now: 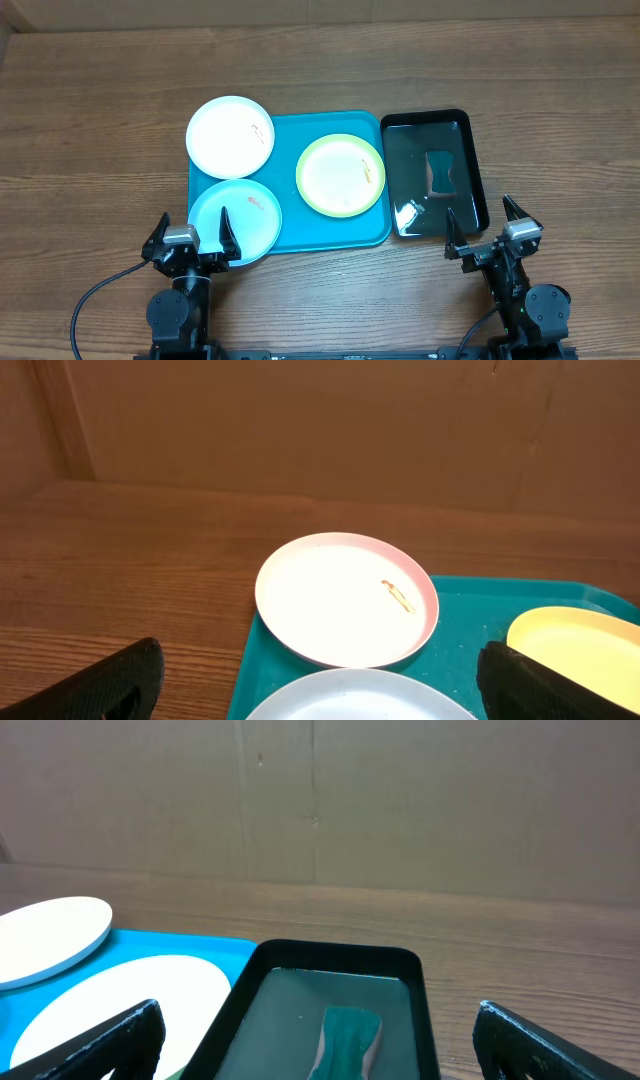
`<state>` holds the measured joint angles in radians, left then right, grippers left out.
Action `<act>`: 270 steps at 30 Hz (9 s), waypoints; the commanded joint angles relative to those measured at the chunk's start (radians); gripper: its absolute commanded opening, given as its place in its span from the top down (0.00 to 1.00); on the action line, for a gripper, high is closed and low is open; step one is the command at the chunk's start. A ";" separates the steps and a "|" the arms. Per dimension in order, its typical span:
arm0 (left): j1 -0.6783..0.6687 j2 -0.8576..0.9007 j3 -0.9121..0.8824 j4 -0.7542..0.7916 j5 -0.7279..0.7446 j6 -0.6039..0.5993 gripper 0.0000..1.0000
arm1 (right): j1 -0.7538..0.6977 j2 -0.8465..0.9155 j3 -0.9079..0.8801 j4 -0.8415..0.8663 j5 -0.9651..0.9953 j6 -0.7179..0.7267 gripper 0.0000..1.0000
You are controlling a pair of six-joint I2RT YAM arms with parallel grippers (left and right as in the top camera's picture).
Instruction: Clean dirty plates on tray and stack at the side
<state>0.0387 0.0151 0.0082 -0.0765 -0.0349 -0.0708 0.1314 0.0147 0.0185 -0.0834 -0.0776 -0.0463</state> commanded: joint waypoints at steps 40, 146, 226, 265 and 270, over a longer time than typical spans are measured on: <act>-0.006 -0.009 -0.003 0.002 -0.005 0.012 0.00 | -0.003 -0.012 -0.010 0.003 0.008 -0.003 0.00; -0.327 1.870 1.272 -0.719 0.247 -0.150 0.73 | -0.003 1.622 1.570 -1.202 -0.044 0.151 0.26; -0.351 1.953 1.350 -0.686 0.161 -0.230 0.82 | -0.003 1.770 1.375 -0.923 0.016 0.098 0.20; -0.353 1.973 1.323 -0.652 0.156 -0.244 0.87 | -0.003 1.778 1.175 -0.692 0.020 0.090 0.18; -0.353 1.973 1.323 -0.652 0.158 -0.244 0.86 | -0.003 1.779 1.099 -0.606 0.035 0.091 0.20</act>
<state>-0.3183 1.9755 1.3346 -0.7319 0.1261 -0.3012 0.1314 1.7855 1.1439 -0.7090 -0.0593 0.0509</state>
